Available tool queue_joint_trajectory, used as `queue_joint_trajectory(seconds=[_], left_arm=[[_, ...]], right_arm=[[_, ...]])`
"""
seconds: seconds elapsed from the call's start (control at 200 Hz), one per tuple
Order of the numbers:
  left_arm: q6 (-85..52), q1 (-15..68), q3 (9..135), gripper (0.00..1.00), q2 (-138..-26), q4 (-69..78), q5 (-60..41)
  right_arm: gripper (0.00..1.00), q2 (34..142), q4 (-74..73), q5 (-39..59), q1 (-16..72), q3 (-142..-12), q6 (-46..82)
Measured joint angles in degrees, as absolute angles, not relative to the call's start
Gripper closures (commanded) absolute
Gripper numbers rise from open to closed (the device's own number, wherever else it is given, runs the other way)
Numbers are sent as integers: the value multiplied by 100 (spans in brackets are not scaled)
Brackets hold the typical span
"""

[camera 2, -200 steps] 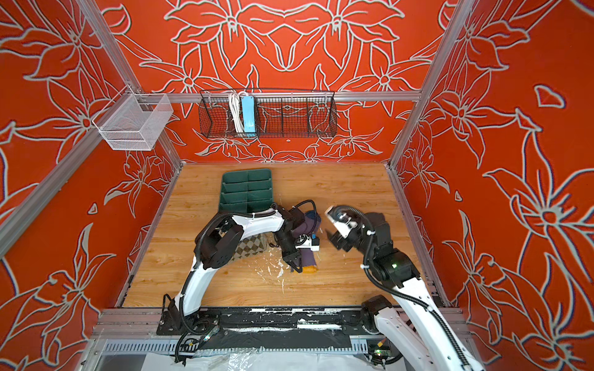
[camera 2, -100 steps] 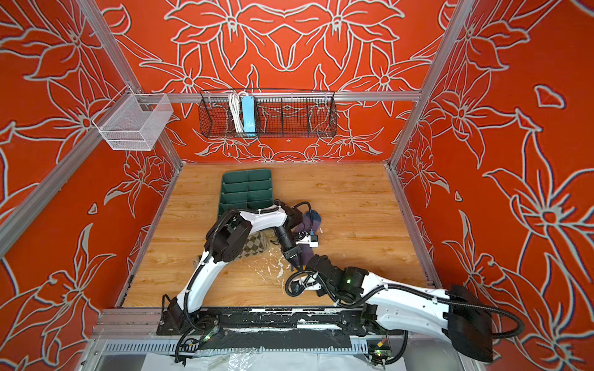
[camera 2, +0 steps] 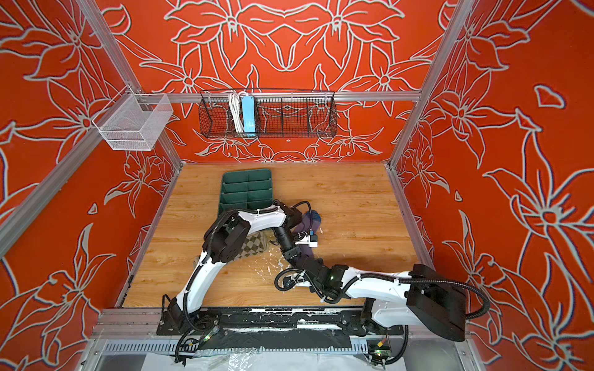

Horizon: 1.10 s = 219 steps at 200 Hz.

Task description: Roll the socks

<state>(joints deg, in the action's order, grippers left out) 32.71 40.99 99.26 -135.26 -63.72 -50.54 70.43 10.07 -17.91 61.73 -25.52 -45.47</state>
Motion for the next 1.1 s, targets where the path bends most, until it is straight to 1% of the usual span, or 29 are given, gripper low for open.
queue_joint_trajectory(seconds=[0.105,0.24,0.32,0.435,0.495,0.515,0.57,0.636,0.716,0.831,0.941,1.096], left_arm=[[3162,4104,9596,69,-13032,-6012,-4639],[2958,4027,9133,60,-12009,-5369,-3977],[2801,3922,8892,59,-11242,-4880,-3533],[2495,3728,8403,58,-10007,-3970,-2488],[2410,3649,8009,56,-9321,-3422,-1815],[2386,3632,7822,55,-9061,-3212,-1540],[2394,3605,7295,46,-8359,-2679,-899],[2585,3603,6672,43,-7487,-2117,-349],[3020,3605,6099,43,-6600,-1678,-152],[3992,3667,5734,44,-5714,-1518,-309],[4744,4018,5645,45,-5422,-1638,-351],[5428,4825,5341,46,-5579,-1754,-93]], right_arm=[[100,7043,1243,-1584,6123,-2670,-4425],[100,7041,1712,-1094,5935,-2888,-4276],[100,7078,2051,-722,5745,-3074,-4215],[100,7363,2541,-132,5365,-3479,-4154],[100,7544,2801,185,5162,-3701,-4147],[100,7627,2906,307,5089,-3798,-4145],[100,7861,3170,596,4917,-4053,-4150],[100,8165,3492,904,4744,-4379,-4154],[100,8556,3826,1278,4525,-4799,-4143],[100,9078,4191,1848,4241,-5306,-4005],[100,9502,4311,2292,4047,-5631,-3719],[100,9647,4355,2574,3946,-5658,-3645]])
